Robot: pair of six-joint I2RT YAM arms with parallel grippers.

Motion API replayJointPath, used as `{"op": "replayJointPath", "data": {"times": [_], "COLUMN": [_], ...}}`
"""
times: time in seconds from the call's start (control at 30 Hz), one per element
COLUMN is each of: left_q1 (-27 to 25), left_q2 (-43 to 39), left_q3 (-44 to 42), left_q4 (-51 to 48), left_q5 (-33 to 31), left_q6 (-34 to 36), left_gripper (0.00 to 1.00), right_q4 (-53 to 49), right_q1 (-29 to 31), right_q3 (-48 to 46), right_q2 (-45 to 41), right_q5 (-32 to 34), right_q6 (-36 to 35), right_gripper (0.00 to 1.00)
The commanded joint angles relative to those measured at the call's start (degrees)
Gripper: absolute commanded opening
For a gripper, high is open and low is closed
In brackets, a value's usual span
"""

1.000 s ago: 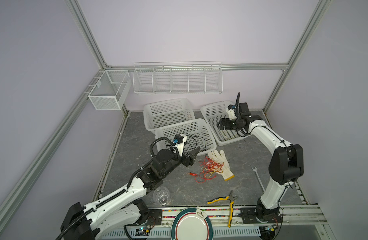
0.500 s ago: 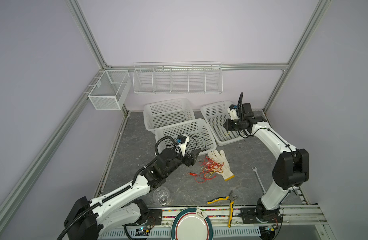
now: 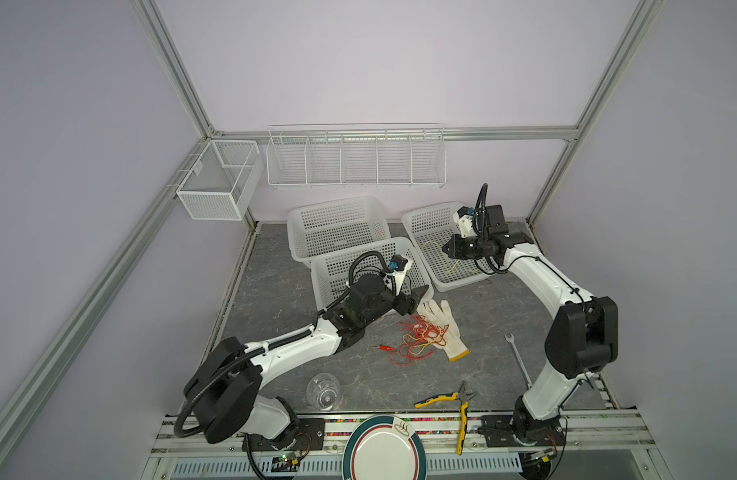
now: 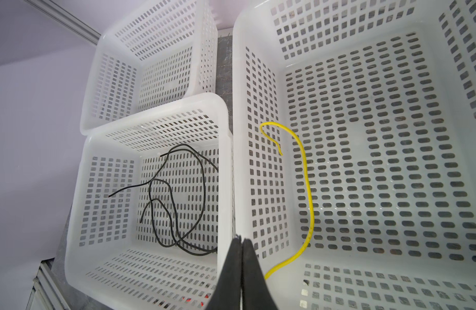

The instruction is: Untangle the cables

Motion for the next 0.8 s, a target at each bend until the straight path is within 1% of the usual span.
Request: {"op": "replayJointPath", "data": {"times": [0.0,0.1,0.17,0.33,0.5,0.6,0.77], "left_q1": [-0.4,-0.9,-1.8,-4.1,-4.7,-4.7,-4.8], "left_q2": [6.1,11.7,14.6,20.7,25.5,27.7,30.4], "left_q3": [4.6,8.2,11.3,17.7,21.5,22.7,24.5], "left_q4": [5.6,8.3,7.8,5.1,5.5,7.0,8.4], "left_q5": [4.0,5.1,4.5,-0.2,-4.3,-5.7,-7.5], "left_q6": [2.3,4.0,6.4,13.5,15.3,15.6,15.8], "left_gripper": [0.76,0.75,0.75,0.73,0.68,0.62,0.48], "right_q4": [1.4,1.2,1.0,0.3,0.0,-0.2,-0.2], "right_q1": [-0.1,-0.1,-0.1,-0.1,-0.1,-0.1,0.0], "right_q3": [-1.5,-1.5,-1.5,-1.3,-1.4,-1.4,-1.9], "right_q2": [0.5,0.3,0.1,-0.1,-0.1,-0.2,-0.8], "right_q5": [-1.4,-1.9,-2.2,-2.8,-3.2,-3.8,-4.8], "right_q6": [1.7,2.0,2.1,2.2,2.1,2.3,2.5], "right_gripper": [0.07,0.07,0.07,0.09,0.10,0.11,0.12]}}
